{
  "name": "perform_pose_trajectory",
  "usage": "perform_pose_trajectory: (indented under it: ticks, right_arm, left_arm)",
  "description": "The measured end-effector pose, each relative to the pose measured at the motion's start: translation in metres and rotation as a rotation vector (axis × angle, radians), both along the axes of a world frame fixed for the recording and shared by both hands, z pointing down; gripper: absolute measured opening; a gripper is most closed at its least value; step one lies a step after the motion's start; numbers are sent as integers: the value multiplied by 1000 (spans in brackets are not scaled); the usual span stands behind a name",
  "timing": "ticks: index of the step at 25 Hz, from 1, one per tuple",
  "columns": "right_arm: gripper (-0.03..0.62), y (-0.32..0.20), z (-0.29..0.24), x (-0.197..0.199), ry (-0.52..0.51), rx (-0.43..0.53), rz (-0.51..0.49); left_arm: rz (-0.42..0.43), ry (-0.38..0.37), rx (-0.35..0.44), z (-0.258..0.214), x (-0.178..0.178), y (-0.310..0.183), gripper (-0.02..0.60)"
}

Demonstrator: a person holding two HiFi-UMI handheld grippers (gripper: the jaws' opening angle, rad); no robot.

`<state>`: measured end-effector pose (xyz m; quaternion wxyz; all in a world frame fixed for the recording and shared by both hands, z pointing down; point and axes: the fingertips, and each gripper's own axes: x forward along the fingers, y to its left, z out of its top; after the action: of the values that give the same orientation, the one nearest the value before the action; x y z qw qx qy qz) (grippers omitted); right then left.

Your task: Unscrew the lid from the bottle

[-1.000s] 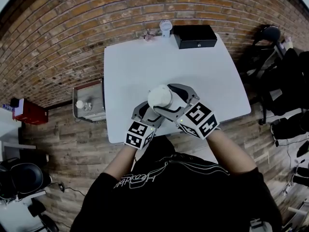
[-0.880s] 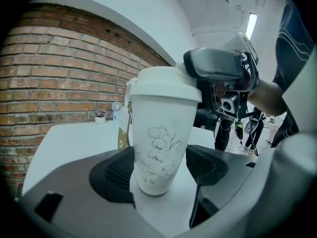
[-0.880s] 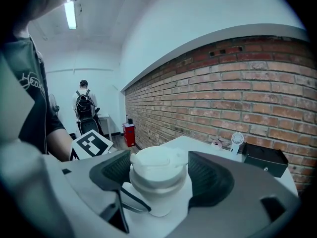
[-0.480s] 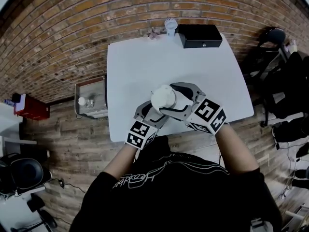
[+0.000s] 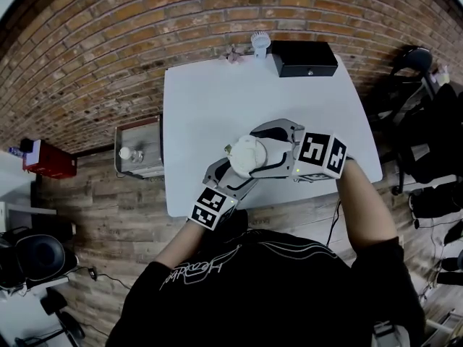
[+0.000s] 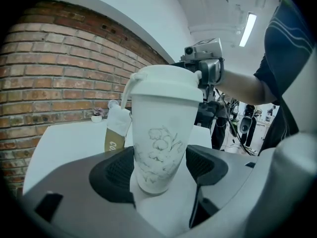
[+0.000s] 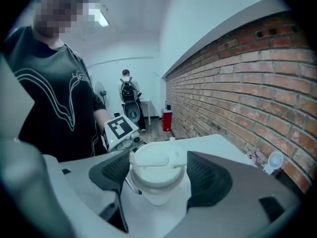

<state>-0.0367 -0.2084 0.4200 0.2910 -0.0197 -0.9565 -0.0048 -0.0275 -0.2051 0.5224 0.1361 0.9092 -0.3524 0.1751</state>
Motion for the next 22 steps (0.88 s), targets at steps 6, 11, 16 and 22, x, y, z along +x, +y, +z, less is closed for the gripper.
perform_pose_trajectory:
  ticks: [6,11,16,22]
  right_arm:
    - [353,2,0,-2,108,23,-153]
    - [353,3,1,-3,130,22,-182]
    - [354,1,-1,-2,76,34,-133]
    - [374,6,-14,0,-91,8,28]
  left_arm:
    - [14,-5,-3,-1,-1,-1,347]
    - [16,-8,-9,1,-2,0,347]
    - [22,-12,-7,0,-1,-1,347]
    - [20,-20,-16,3,-2,0,347]
